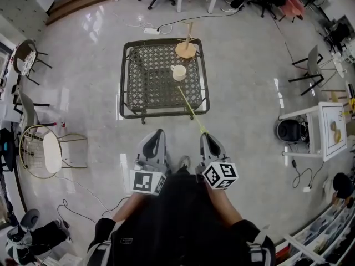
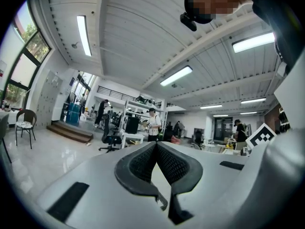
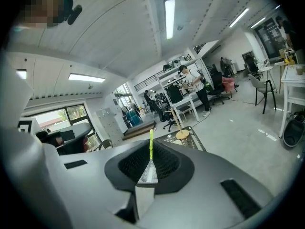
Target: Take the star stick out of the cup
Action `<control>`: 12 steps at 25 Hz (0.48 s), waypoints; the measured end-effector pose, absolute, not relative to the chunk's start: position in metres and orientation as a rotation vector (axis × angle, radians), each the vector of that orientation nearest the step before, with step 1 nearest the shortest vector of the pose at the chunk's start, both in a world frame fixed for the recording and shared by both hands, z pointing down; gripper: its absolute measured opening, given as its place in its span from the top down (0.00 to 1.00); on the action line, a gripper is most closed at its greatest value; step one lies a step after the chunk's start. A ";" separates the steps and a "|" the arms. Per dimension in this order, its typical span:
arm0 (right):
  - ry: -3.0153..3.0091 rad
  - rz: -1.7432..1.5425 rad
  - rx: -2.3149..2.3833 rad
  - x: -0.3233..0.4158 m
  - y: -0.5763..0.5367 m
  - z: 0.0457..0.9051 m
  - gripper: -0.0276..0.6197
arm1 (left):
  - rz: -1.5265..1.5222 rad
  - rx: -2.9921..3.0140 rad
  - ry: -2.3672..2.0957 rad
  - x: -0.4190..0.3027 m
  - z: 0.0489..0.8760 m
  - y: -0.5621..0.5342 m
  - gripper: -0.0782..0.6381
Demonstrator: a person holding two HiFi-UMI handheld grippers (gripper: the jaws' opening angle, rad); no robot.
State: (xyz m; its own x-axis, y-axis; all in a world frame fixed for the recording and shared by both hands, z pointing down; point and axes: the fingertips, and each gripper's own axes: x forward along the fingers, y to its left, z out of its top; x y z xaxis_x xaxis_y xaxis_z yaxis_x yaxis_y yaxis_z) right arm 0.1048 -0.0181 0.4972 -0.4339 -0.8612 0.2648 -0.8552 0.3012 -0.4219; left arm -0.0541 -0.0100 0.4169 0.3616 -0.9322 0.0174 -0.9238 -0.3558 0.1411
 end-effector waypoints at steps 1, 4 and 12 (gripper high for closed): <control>2.521 -0.791 -1.663 0.111 -0.015 0.493 0.92 | -0.094 2.483 -1.708 -0.050 0.417 -0.009 0.87; 2.520 -0.752 -1.667 0.123 -0.008 0.486 0.92 | -0.073 2.487 -1.714 -0.039 0.417 -0.005 0.87; 2.523 -0.737 -1.628 0.137 0.002 0.484 0.92 | -0.059 2.485 -1.730 -0.025 0.418 0.003 0.87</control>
